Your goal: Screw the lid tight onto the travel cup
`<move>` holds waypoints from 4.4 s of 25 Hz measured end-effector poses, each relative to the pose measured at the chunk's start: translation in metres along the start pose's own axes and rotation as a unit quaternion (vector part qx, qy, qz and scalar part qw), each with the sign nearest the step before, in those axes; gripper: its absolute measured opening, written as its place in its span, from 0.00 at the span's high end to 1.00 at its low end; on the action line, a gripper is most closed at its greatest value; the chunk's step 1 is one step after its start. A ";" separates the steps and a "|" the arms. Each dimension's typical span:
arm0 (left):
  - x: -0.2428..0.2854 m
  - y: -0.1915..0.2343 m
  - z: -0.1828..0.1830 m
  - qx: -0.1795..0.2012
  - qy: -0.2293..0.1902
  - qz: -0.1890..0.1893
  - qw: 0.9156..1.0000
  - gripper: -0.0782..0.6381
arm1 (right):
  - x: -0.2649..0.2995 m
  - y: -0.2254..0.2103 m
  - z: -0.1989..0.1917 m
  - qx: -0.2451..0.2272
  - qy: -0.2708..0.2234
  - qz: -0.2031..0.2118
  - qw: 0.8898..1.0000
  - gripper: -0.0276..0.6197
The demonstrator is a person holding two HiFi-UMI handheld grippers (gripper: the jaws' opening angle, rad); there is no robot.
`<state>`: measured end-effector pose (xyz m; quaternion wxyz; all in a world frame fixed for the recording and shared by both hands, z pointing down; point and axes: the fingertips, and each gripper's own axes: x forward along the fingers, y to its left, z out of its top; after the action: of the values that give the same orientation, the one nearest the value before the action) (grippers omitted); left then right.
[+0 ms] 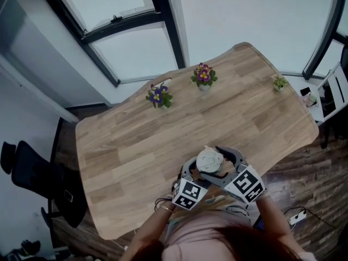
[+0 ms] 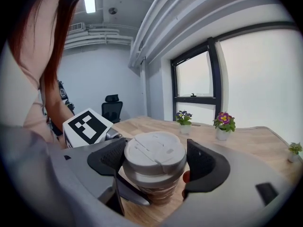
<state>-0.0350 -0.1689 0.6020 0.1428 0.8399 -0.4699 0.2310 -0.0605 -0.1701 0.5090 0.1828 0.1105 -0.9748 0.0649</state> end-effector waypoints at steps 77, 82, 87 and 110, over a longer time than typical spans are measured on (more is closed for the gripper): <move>0.003 -0.005 -0.014 0.081 0.044 -0.157 0.983 0.40 | -0.017 0.009 -0.014 0.072 0.018 -0.172 0.982 0.39; -0.002 -0.011 -0.015 0.118 0.060 -0.220 0.966 0.40 | -0.014 0.010 -0.023 -0.022 0.095 -0.108 0.989 0.39; -0.003 -0.013 -0.016 0.121 0.062 -0.223 0.965 0.40 | -0.012 0.012 -0.022 -0.032 0.082 -0.098 0.991 0.39; 0.000 -0.016 -0.018 0.082 0.064 -0.200 0.974 0.40 | -0.016 0.013 -0.019 0.017 0.046 -0.126 0.991 0.39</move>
<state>-0.0259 -0.1526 0.6172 0.1461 0.9091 -0.2620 0.2889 -0.0429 -0.1518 0.5193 0.2322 0.2322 -0.9424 0.0632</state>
